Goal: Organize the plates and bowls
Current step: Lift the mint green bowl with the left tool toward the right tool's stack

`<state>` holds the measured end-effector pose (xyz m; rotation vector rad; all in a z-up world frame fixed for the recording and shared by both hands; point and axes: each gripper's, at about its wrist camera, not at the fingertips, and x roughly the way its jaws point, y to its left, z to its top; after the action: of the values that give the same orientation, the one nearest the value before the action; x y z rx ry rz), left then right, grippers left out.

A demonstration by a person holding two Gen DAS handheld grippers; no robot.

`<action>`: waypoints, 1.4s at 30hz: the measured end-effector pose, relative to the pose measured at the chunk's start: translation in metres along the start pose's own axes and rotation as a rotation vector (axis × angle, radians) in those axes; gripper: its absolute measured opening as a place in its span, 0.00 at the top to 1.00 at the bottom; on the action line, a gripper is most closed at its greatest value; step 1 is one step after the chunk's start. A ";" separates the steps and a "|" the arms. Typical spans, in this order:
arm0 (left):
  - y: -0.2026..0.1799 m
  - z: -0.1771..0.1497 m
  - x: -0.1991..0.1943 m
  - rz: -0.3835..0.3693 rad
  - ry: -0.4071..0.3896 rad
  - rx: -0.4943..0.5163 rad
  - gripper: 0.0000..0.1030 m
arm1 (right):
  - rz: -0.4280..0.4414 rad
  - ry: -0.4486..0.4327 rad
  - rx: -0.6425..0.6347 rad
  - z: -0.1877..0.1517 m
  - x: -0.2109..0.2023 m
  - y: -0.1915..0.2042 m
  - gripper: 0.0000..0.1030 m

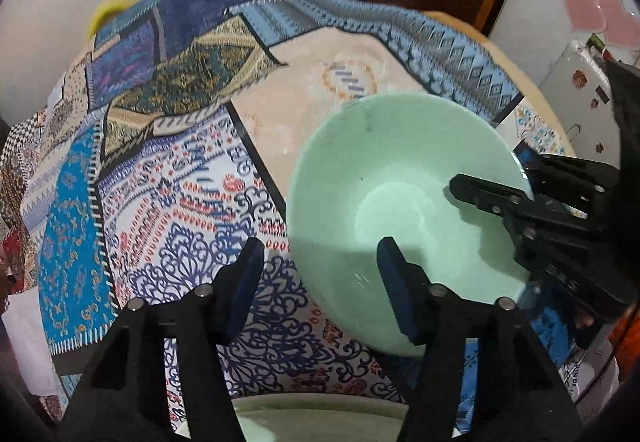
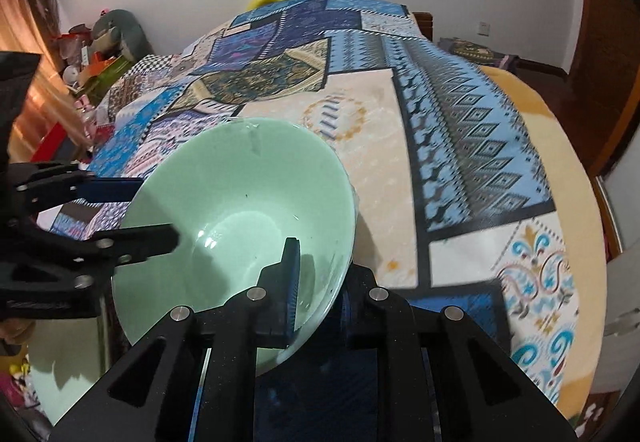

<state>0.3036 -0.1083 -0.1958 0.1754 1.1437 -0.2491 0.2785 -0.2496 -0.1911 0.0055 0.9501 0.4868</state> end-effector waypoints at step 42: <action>0.023 -0.068 -0.120 -0.047 -0.201 -0.127 0.83 | 0.050 -0.126 0.017 0.003 -0.075 0.077 0.85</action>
<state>0.2037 -0.0557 -0.1130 0.0111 0.9608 -0.2295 0.2141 -0.2104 -0.1140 0.0752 0.8323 0.5188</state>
